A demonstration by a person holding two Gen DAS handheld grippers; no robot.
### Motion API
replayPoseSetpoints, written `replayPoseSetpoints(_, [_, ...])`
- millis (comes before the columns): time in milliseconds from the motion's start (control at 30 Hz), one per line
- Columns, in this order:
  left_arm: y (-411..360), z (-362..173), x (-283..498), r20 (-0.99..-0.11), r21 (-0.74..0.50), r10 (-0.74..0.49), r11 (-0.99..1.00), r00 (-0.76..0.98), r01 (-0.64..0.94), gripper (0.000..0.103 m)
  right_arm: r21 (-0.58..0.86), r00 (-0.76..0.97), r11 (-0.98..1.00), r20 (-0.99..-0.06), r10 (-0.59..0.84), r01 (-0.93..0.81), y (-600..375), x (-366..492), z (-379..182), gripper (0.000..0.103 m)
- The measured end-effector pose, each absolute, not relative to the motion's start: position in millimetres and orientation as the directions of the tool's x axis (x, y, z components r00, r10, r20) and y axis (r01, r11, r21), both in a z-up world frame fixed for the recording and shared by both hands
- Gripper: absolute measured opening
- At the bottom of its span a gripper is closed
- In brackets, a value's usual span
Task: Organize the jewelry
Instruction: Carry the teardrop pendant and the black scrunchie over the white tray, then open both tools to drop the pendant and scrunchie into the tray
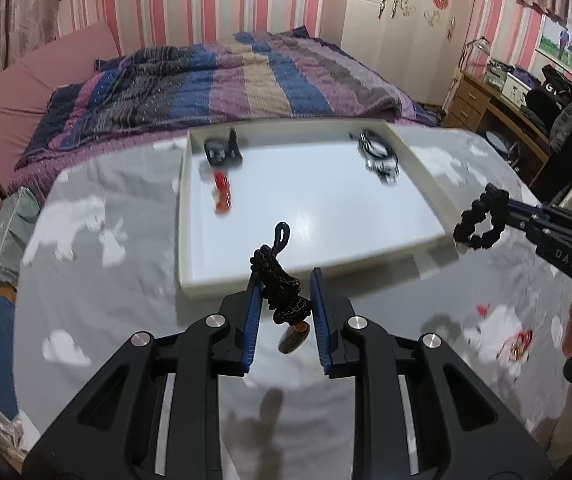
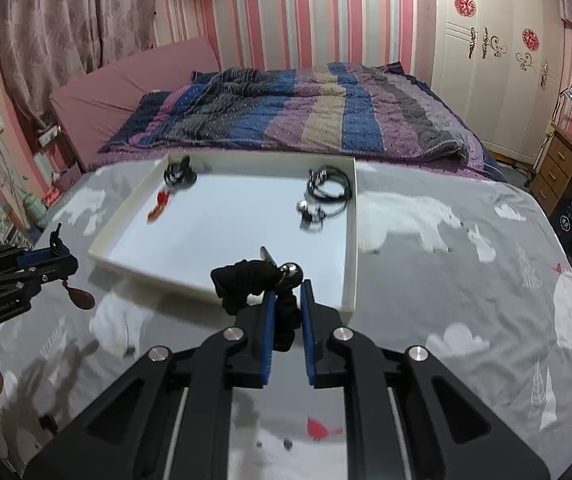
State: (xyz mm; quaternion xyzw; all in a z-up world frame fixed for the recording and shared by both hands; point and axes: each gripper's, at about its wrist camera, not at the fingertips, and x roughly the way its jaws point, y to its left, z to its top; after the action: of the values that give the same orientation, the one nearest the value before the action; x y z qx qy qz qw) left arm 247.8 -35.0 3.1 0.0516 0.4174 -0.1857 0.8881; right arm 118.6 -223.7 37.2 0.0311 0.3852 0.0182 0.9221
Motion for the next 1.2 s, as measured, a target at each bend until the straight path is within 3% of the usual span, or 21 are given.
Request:
replayPoseSetpoints(267, [-38.3, 14.2, 313.1, -0.742, -0.064, -0.267, 0.942, 0.615, 0.33, 0.023, 0.09, 0.695, 0.996, -0.717, 0.054, 0.016, -229.5, 174.7, 33.2, 0.012])
replayPoseSetpoints(533, [-52.4, -23.4, 373.8, -0.788, -0.084, -0.248, 0.95, 0.564, 0.301, 0.023, 0.132, 0.645, 0.989, -0.762, 0.061, 0.062, -241.8, 227.9, -3.2, 0.012])
replayPoseSetpoints(900, [-80.6, -55.4, 435.1, -0.841, -0.028, -0.169, 0.962, 0.514, 0.271, 0.023, -0.012, 0.569, 0.993, -0.819, -0.076, 0.115, -240.3, 287.3, -36.7, 0.012])
replayPoseSetpoints(1200, [-86.3, -83.0, 450.0, -0.874, 0.02, -0.112, 0.964, 0.474, 0.265, 0.025, -0.042, 0.521, 0.994, -0.849, -0.09, 0.103, -241.6, 304.9, -50.5, 0.013])
